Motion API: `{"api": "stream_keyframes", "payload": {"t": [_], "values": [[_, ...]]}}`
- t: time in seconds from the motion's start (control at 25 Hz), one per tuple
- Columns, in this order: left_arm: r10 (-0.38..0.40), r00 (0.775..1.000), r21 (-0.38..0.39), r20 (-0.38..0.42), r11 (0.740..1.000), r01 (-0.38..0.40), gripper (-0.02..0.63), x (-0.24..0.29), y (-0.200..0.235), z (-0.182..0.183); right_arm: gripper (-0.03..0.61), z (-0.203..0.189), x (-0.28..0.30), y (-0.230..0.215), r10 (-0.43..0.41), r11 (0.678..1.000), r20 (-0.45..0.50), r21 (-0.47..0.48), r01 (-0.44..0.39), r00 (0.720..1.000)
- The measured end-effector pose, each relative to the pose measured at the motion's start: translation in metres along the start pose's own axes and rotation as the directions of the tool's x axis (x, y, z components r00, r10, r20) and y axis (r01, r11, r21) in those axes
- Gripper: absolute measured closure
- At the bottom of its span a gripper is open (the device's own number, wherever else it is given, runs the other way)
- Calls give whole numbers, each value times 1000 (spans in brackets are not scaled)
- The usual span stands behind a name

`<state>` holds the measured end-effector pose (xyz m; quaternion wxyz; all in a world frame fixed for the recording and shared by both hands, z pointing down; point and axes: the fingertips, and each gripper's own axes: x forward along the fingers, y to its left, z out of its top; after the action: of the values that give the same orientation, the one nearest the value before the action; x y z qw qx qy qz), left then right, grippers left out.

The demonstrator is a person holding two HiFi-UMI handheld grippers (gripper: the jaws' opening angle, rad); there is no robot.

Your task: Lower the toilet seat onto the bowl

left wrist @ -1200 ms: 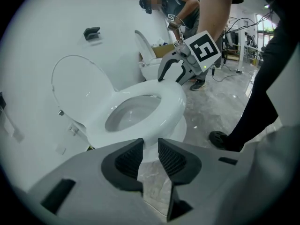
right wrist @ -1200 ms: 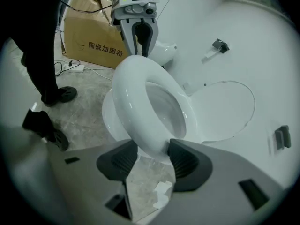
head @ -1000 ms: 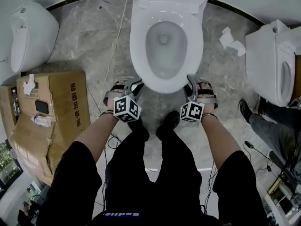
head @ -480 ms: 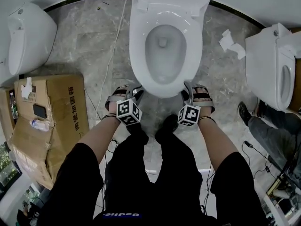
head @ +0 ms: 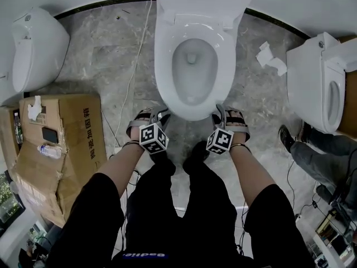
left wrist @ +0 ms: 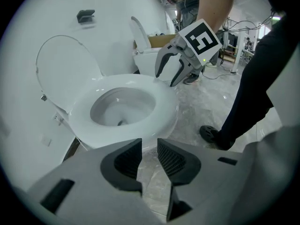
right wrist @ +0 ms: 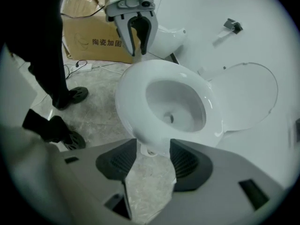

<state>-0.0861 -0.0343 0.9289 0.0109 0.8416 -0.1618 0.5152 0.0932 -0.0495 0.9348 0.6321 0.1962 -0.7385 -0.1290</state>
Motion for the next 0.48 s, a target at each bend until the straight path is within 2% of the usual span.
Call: {"api": "stream_keyframes", "payload": {"t": [0.24,0.48], "values": [[5,999,-58,46,998,-2,518,-65,-7,39,351,15,-71,-10,-1,977,14,215,-2,1000],[14,995,-127,94,992,-1,518,-138,-18,84,353,50,-162,-31,-24,947,87,322,-5,996]]}}
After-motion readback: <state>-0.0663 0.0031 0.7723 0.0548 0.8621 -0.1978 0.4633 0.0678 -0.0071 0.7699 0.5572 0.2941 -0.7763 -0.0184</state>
